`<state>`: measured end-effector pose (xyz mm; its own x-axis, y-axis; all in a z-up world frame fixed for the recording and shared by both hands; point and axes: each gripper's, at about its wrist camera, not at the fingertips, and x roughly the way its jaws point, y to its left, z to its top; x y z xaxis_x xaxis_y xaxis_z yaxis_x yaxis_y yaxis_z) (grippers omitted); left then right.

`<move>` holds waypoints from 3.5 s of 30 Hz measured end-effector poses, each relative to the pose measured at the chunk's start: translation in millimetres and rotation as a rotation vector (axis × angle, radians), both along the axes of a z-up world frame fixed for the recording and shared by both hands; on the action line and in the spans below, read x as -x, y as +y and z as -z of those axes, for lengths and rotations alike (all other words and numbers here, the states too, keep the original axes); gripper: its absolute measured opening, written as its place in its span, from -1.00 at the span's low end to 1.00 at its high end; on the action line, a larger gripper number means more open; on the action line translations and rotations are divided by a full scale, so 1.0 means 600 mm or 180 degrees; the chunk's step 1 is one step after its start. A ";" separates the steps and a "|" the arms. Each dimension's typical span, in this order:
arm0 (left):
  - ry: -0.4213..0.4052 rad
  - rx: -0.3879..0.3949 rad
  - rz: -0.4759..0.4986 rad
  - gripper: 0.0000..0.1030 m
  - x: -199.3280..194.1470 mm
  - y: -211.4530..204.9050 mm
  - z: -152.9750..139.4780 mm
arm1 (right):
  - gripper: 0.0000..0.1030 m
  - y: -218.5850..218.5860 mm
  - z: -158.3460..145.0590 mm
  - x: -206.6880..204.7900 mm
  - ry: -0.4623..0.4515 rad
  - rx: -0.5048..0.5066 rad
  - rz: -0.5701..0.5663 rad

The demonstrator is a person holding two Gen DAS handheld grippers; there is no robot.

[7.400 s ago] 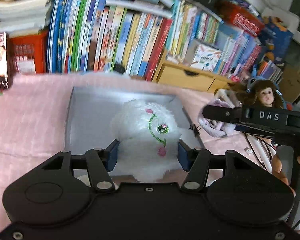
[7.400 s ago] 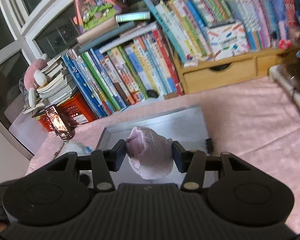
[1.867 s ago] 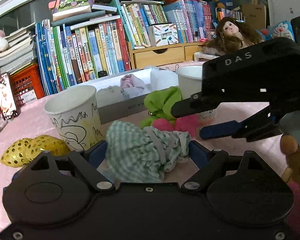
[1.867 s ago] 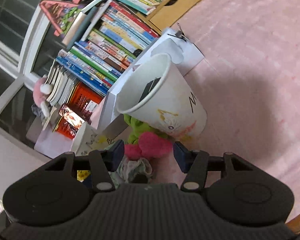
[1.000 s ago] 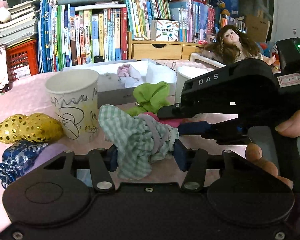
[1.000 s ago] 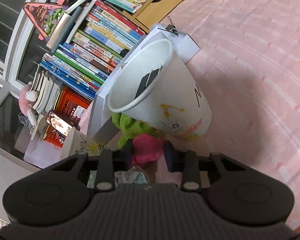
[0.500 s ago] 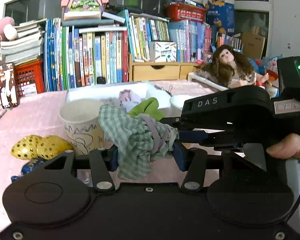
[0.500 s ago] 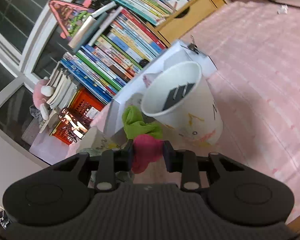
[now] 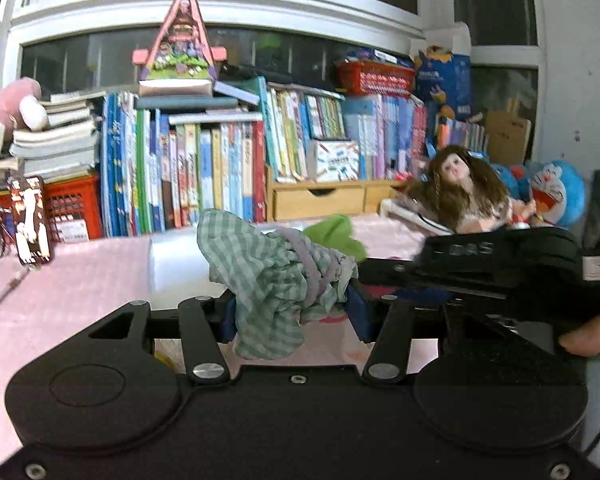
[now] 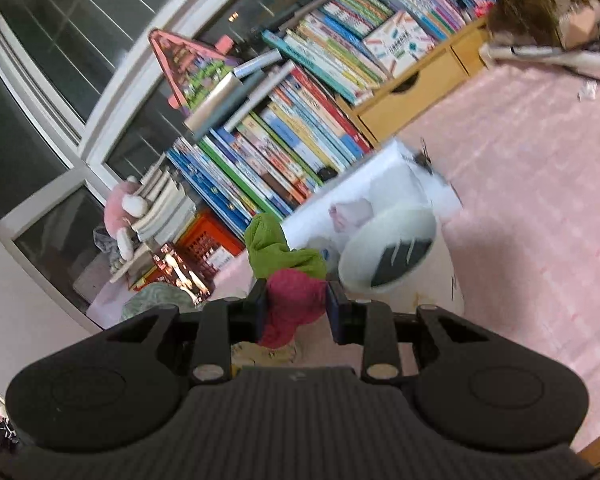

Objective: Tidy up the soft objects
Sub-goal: 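Carry the gingham cloth with the left gripper while the right gripper carries the fuzzy bow over the white box, then open the left gripper dropping the gingham cloth while the right gripper releases the fuzzy bow into the box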

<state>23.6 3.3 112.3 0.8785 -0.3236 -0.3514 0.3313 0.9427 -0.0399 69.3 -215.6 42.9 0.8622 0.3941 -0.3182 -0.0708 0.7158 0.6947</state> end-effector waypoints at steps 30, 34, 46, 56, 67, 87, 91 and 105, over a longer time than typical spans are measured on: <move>0.0877 0.0274 -0.0534 -0.12 -0.328 0.015 -0.037 | -0.44 -0.060 -0.078 -0.205 0.0138 0.0806 0.0027; 0.0970 0.0257 -0.0540 -0.14 -0.343 0.011 -0.023 | -0.44 -0.055 -0.077 -0.220 0.0163 0.0831 0.0008; 0.1105 0.0287 -0.0570 -0.18 -0.372 0.011 -0.013 | -0.44 -0.041 -0.086 -0.241 0.0142 0.1004 -0.0002; 0.1364 0.0325 -0.0514 -0.18 -0.433 0.005 -0.011 | -0.44 -0.032 -0.097 -0.291 0.0210 0.1163 -0.0034; 0.1720 0.0331 -0.0639 -0.17 -0.522 -0.002 0.018 | -0.44 -0.018 -0.074 -0.369 0.0302 0.1489 -0.0207; 0.2177 0.0304 -0.0764 -0.17 -0.583 -0.011 0.085 | -0.43 0.014 -0.010 -0.443 0.0598 0.1836 -0.0368; 0.2253 0.0328 -0.0766 -0.16 -0.590 -0.011 0.088 | -0.42 0.015 -0.008 -0.447 0.0603 0.1865 -0.0413; 0.2283 0.0316 -0.0719 0.07 -0.592 -0.014 0.100 | -0.39 0.029 0.005 -0.444 0.0627 0.2024 -0.0545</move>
<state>378.8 -5.2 52.2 0.4943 -0.2227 -0.8403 -0.0086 0.9653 -0.2609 335.6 -198.0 40.0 0.7069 0.2043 -0.6772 -0.1347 0.9788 0.1546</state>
